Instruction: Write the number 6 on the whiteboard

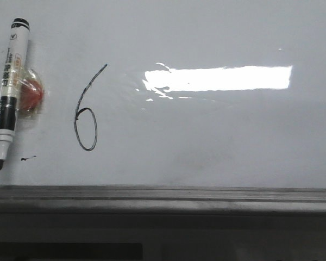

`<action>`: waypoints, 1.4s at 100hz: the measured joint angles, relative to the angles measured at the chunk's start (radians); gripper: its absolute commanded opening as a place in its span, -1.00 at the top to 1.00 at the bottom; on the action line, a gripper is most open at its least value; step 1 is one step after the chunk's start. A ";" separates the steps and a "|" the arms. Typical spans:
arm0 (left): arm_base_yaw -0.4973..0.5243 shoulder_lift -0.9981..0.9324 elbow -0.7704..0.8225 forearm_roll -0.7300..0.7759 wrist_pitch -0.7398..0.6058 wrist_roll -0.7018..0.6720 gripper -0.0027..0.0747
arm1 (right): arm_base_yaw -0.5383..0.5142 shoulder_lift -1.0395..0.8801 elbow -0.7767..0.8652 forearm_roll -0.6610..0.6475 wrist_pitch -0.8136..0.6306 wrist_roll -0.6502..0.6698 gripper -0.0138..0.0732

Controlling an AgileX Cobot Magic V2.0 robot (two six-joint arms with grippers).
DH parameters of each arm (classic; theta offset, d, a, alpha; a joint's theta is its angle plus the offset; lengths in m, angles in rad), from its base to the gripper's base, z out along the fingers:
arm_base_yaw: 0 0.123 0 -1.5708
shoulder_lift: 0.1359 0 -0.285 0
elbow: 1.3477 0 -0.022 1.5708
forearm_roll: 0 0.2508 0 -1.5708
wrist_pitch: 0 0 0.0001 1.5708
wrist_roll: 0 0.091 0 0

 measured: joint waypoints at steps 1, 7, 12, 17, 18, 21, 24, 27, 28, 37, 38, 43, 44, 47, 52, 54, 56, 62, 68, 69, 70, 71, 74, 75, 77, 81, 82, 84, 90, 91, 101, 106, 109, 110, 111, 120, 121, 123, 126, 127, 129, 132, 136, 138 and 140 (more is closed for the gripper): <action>0.000 0.000 0.000 0.000 0.000 0.000 0.96 | 0.000 0.000 0.000 0.000 0.000 0.000 0.81; 0.000 0.000 0.000 0.000 0.000 0.000 0.96 | -0.009 0.000 0.000 0.000 0.009 0.000 0.81; 0.000 0.000 0.000 0.000 0.000 0.000 0.96 | -0.025 0.000 0.000 0.000 0.013 0.000 0.81; 0.000 0.000 0.000 0.000 0.000 0.000 0.96 | -0.049 0.000 0.000 0.000 0.020 0.000 0.81; 0.000 0.000 0.000 0.000 0.000 0.000 0.96 | -0.053 0.000 0.000 0.000 0.020 0.000 0.81; 0.000 0.000 0.000 0.000 0.000 0.000 0.96 | -0.076 0.000 0.001 0.000 0.020 0.000 0.81; 0.000 0.000 0.000 0.000 0.000 0.000 0.96 | -0.097 0.000 0.002 0.000 0.020 0.000 0.81; 0.000 0.000 0.000 0.000 0.000 0.000 0.96 | -0.120 0.000 0.005 0.000 0.020 0.000 0.81; 0.000 0.000 0.000 0.000 0.000 0.000 0.96 | -0.132 0.000 0.005 0.000 0.020 0.000 0.81; 0.000 0.000 0.000 0.000 0.000 0.000 0.96 | -0.227 0.004 0.011 0.000 0.020 0.000 0.81; 0.000 0.000 0.000 0.000 0.000 0.000 0.96 | -0.236 0.004 0.011 0.000 0.020 0.000 0.81; 0.000 0.000 0.000 0.000 0.000 0.000 0.96 | -0.302 0.004 0.018 -0.002 0.020 0.010 0.81; 0.000 0.000 0.000 0.000 0.000 0.000 0.96 | -0.322 0.004 0.018 -0.004 0.020 0.012 0.81; 0.000 0.000 0.000 0.000 0.000 0.000 0.96 | -0.365 0.004 0.022 -0.010 0.021 0.021 0.81; 0.000 0.000 0.000 0.000 0.000 0.000 0.96 | -0.445 0.004 0.030 -0.034 0.015 0.037 0.81; 0.000 0.000 0.000 0.000 0.000 0.000 0.96 | -0.479 0.004 0.037 -0.045 0.015 0.048 0.81; 0.000 0.000 0.000 0.000 0.000 0.000 0.96 | -0.514 0.004 0.041 -0.058 0.011 0.056 0.81; 0.000 0.000 0.000 0.000 0.000 0.000 0.96 | -0.603 0.004 0.063 -0.099 0.000 0.101 0.81; 0.000 0.000 0.000 0.000 0.000 0.000 0.96 | -0.694 0.004 0.076 -0.148 0.000 0.149 0.81; 0.000 0.000 0.000 0.000 0.000 0.000 0.96 | -0.703 0.004 0.076 -0.153 0.004 0.154 0.81; 0.000 0.000 0.000 0.000 0.000 0.000 0.96 | -0.721 0.004 0.076 -0.162 0.003 0.158 0.81; 0.000 0.000 0.000 0.000 0.000 0.000 0.96 | -0.730 0.004 0.076 -0.166 0.001 0.164 0.81; 0.000 0.000 0.000 0.000 0.000 0.000 0.96 | -0.761 0.004 0.076 -0.182 -0.003 0.175 0.81; 0.000 0.000 0.000 0.000 0.000 0.000 0.96 | -0.775 0.004 0.076 -0.188 -0.003 0.180 0.81; 0.000 0.000 0.000 0.000 0.000 0.000 0.96 | -0.794 0.004 0.076 -0.197 0.003 0.182 0.81; 0.000 0.000 0.000 0.000 0.000 0.000 0.96 | -0.821 0.004 0.076 -0.208 0.032 0.187 0.81; 0.000 0.000 0.000 0.000 0.000 0.000 0.96 | -0.830 0.004 0.076 -0.212 0.038 0.189 0.81; 0.000 0.000 0.000 0.000 0.000 0.000 0.96 | -0.843 0.004 0.076 -0.216 0.059 0.189 0.81; 0.000 0.000 0.000 0.000 0.000 0.000 0.96 | -0.871 0.004 0.076 -0.220 0.121 0.189 0.81; 0.000 0.000 0.000 0.000 0.000 0.000 0.96 | -0.877 0.004 0.076 -0.220 0.128 0.189 0.81; 0.000 0.000 0.000 0.000 0.000 0.000 0.96 | -0.905 -0.014 0.076 -0.203 0.240 0.163 0.81; 0.000 0.000 0.000 0.000 0.000 0.000 0.96 | -0.911 -0.042 0.076 -0.197 0.299 0.152 0.81; 0.000 0.000 0.000 0.000 0.000 0.000 0.96 | -0.911 -0.060 0.076 -0.193 0.332 0.147 0.81; 0.000 0.000 0.000 0.000 0.000 0.000 0.96 | -0.911 -0.067 0.076 -0.190 0.339 0.144 0.81; 0.000 0.000 0.000 0.000 0.000 0.000 0.96 | -0.911 -0.071 0.076 -0.187 0.354 0.145 0.81; 0.000 0.000 0.000 0.000 0.000 0.000 0.96 | -0.911 -0.084 0.076 -0.183 0.435 0.132 0.81; 0.000 0.000 0.000 0.000 0.000 0.000 0.96 | -0.911 -0.087 0.076 -0.181 0.440 0.132 0.81; 0.000 0.000 0.000 0.000 0.001 0.000 0.96 | -0.912 -0.087 0.076 -0.181 0.456 0.130 0.81; 0.000 0.000 0.000 0.000 0.001 0.000 0.96 | -0.912 -0.088 0.076 -0.181 0.468 0.128 0.81; 0.000 0.000 0.000 0.000 0.001 0.000 0.96 | -0.912 -0.088 0.075 -0.180 0.472 0.128 0.81; 0.000 0.000 0.000 0.000 0.001 0.000 0.96 | -0.913 -0.088 0.075 -0.179 0.475 0.126 0.81; 0.000 0.000 0.000 0.000 0.001 0.000 0.96 | -0.915 -0.088 0.075 -0.179 0.477 0.125 0.81; 0.000 0.000 0.000 0.000 0.001 0.000 0.96 | -0.915 -0.089 0.075 -0.179 0.477 0.123 0.81; 0.000 0.000 0.000 0.000 0.001 0.000 0.96 | -0.915 -0.089 0.075 -0.179 0.479 0.121 0.81; 0.000 0.000 0.000 0.000 0.001 0.000 0.96 | -0.915 -0.089 0.075 -0.179 0.479 0.120 0.81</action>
